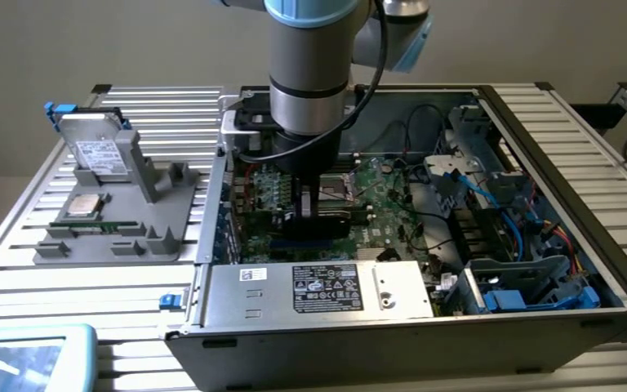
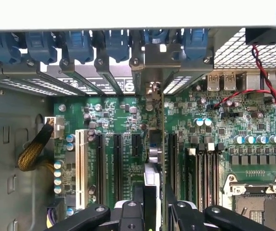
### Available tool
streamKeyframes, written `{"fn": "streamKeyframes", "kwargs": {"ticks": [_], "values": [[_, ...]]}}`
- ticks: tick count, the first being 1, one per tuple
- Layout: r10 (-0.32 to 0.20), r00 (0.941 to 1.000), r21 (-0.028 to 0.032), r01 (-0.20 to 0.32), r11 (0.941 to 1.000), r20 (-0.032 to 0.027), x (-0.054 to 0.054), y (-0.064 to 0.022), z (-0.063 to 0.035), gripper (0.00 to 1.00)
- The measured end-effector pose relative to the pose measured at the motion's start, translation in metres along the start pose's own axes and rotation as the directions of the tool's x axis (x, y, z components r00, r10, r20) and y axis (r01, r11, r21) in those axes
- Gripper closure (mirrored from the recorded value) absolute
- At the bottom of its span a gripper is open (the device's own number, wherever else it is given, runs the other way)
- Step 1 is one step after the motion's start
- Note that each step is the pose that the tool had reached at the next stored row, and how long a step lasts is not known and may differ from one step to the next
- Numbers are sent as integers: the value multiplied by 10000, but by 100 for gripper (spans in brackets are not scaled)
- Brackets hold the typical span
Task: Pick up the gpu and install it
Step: 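Insert the gpu into the slot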
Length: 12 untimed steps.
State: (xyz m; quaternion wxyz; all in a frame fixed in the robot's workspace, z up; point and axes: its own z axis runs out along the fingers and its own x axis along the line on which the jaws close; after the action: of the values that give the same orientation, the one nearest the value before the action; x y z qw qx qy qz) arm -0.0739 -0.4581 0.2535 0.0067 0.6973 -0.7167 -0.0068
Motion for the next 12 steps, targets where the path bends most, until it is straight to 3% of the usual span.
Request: {"fn": "streamKeyframes", "kwargs": {"ticks": [12], "values": [[-9, 10000, -21, 9, 10000, 8, 8, 1, 3, 73]]}}
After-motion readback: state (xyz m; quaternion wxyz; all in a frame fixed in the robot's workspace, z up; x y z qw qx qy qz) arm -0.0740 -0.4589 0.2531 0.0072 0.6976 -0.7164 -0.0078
